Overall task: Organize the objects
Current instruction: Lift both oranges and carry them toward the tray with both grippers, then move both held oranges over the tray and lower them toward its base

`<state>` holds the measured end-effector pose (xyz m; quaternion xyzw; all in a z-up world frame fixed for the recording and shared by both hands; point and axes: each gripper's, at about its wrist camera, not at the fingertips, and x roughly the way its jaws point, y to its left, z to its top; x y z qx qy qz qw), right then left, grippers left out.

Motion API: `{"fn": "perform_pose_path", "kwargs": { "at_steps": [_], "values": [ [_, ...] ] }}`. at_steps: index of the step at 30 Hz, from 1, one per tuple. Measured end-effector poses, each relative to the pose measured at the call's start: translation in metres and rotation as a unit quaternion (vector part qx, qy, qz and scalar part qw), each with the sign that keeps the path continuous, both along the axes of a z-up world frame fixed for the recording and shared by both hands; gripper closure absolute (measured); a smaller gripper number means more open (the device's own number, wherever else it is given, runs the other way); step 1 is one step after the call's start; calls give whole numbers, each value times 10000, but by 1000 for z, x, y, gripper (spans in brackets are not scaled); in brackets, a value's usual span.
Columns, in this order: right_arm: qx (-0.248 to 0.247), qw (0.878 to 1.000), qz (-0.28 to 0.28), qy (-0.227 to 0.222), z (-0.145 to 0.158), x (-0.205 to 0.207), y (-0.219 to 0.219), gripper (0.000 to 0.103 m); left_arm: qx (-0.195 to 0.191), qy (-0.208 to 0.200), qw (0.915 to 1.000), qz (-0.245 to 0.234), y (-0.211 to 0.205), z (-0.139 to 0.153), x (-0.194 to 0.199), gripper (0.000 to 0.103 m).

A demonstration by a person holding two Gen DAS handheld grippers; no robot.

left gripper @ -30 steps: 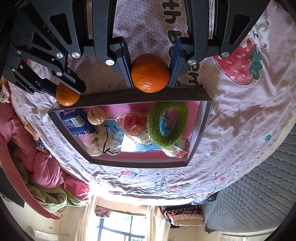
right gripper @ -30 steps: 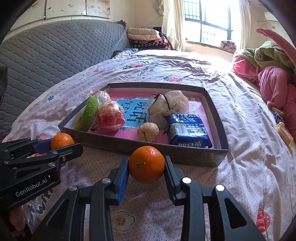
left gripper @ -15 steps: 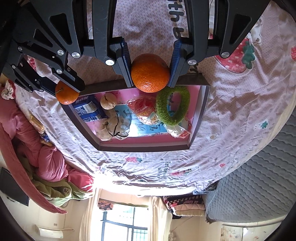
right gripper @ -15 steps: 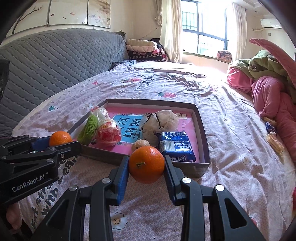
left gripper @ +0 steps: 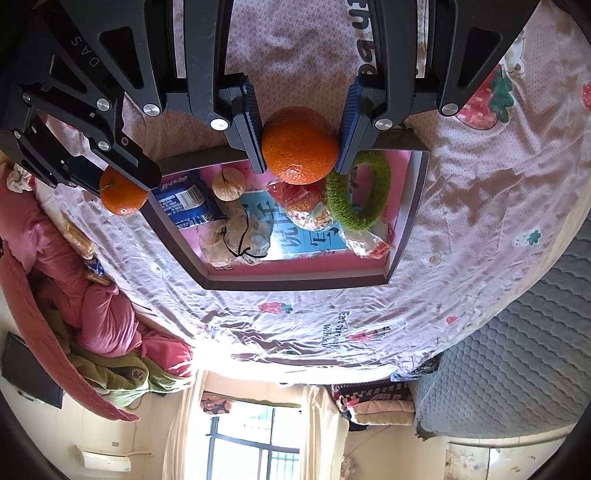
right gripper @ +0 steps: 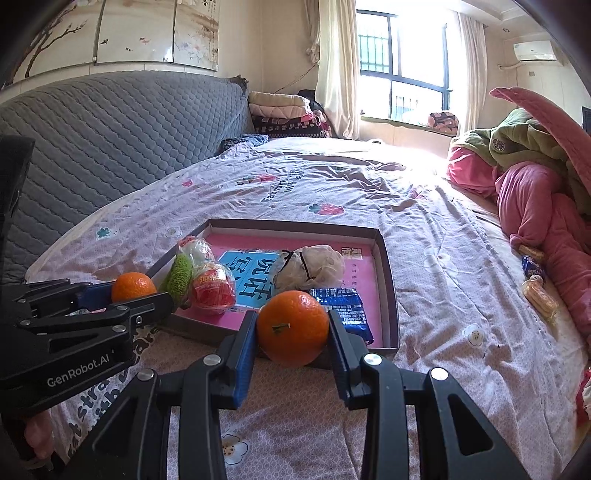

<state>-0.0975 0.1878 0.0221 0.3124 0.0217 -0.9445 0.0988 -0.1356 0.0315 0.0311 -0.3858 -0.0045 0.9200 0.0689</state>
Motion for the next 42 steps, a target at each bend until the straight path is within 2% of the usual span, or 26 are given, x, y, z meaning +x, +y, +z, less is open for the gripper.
{"fn": "perform_pose_path", "kwargs": {
  "at_steps": [15, 29, 42],
  "values": [
    [60, 9998, 11, 171, 19, -7, 11, 66, -13, 173, 9998, -89, 9, 17, -20, 65],
    [141, 9991, -262, 295, 34, -46, 37, 66, 10, 324, 9993, -161, 18, 33, -51, 65],
    [198, 9986, -285, 393, 42, -63, 45, 66, 35, 393, 9990, -228, 31, 39, -79, 65]
  ]
}}
